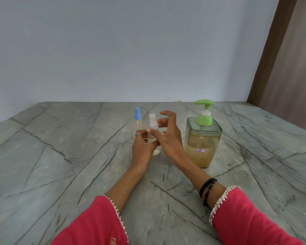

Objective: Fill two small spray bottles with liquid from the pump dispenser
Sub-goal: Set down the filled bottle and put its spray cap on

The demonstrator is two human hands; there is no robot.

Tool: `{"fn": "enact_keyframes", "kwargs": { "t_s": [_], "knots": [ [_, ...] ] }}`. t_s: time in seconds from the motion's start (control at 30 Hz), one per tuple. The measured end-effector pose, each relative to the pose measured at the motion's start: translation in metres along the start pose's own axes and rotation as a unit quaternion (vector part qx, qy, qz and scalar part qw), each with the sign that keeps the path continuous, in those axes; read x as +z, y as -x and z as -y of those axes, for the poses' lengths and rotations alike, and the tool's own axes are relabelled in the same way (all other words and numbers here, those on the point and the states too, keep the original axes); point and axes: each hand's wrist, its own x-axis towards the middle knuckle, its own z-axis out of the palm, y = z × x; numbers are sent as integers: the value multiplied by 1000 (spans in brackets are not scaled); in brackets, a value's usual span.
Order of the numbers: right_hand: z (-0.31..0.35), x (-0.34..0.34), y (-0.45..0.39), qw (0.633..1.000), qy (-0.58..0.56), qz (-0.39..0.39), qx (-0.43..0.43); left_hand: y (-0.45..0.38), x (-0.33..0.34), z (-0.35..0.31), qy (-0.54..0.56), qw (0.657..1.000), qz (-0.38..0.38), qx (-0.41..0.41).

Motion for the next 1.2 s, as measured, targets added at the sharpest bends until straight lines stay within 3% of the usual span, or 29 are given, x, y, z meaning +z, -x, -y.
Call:
{"fn": "enact_keyframes", "kwargs": {
  "t_s": [0.27, 0.4, 0.57, 0.73, 0.93, 1.07, 1.2],
  "knots": [
    [-9, -4, 6, 998, -36, 39, -30, 1, -1, 0, -8, 1000, -2, 2],
    [-8, -5, 6, 997, -68, 12, 15, 1, 0, 0, -8, 1000, -4, 3],
    [-4, 2, 6, 999, -10, -45, 9, 1, -1, 0, -12, 1000, -6, 9],
    [-2, 1, 6, 999, 8, -30, 5, 0, 0, 0, -18, 1000, -7, 15],
    [-1, -6, 7, 990, -132, 7, 37, -1, -1, 2, -20, 1000, -2, 2],
    [1, -4, 3, 993, -100, -37, 53, 1, -1, 0, -13, 1000, 0, -2],
    [-4, 1, 3, 997, -57, -16, 42, 1, 0, -1, -11, 1000, -4, 2]
  ]
}}
